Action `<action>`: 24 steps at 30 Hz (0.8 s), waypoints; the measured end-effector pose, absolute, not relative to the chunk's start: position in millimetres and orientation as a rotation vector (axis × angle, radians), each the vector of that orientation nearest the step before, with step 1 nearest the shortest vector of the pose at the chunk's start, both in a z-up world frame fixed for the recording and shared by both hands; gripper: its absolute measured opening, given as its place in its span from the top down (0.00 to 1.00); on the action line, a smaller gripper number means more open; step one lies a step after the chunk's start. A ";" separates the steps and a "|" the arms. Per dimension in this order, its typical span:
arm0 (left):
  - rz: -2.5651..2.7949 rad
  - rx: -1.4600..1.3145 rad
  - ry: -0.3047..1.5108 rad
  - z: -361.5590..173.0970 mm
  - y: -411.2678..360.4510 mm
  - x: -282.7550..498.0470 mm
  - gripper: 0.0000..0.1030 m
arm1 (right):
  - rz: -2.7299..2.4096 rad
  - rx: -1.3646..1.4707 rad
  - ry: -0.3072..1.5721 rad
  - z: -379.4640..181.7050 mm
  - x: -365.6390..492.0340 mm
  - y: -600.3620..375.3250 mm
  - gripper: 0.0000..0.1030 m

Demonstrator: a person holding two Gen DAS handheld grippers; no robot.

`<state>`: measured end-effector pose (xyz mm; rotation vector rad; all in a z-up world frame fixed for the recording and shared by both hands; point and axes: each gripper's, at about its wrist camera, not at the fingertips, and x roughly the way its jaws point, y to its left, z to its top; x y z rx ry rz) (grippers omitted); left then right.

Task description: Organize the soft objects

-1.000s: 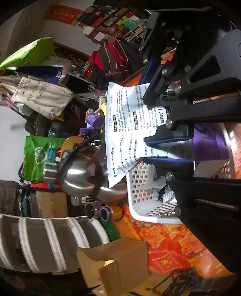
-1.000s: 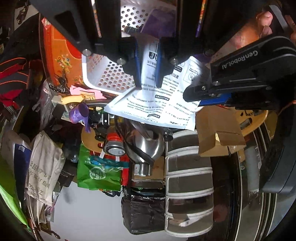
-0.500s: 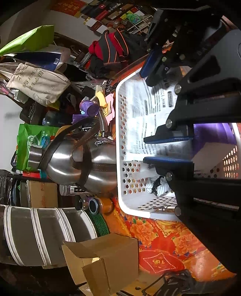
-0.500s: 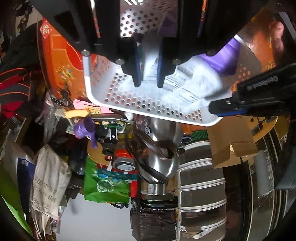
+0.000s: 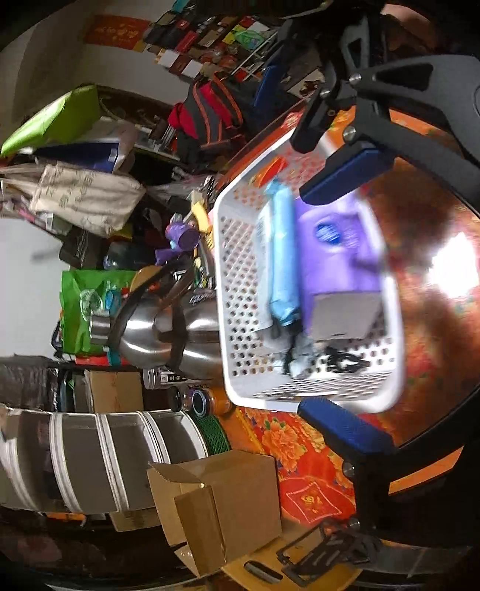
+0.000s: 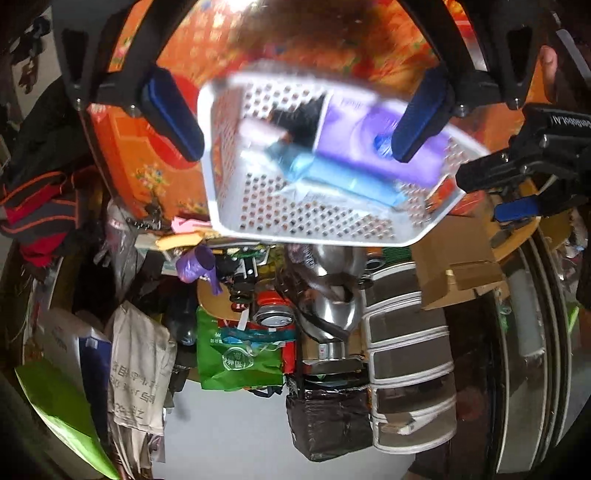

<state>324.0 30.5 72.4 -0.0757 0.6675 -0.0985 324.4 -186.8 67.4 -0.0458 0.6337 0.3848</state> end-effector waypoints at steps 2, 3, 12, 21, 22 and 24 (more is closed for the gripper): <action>-0.084 -0.045 0.656 74.4 26.0 298.3 0.00 | 0.425 -0.010 0.623 68.2 298.7 -194.7 0.01; -0.081 -0.032 0.649 74.8 24.4 284.1 0.00 | 0.423 -0.009 0.624 68.4 286.0 -197.0 0.01; -0.084 -0.058 0.577 80.6 33.4 138.5 0.00 | 0.363 -0.104 0.564 68.3 143.1 -196.8 0.01; -0.026 -0.035 0.532 91.2 27.8 10.1 0.00 | 0.232 -0.125 0.476 89.3 15.0 -196.4 0.01; -0.052 -0.046 0.513 94.3 25.3 -3.1 0.00 | 0.231 -0.126 0.473 91.8 7.2 -196.5 0.01; -0.051 -0.039 0.507 98.3 20.4 -14.4 0.00 | 0.247 -0.102 0.467 94.3 4.4 -198.7 0.01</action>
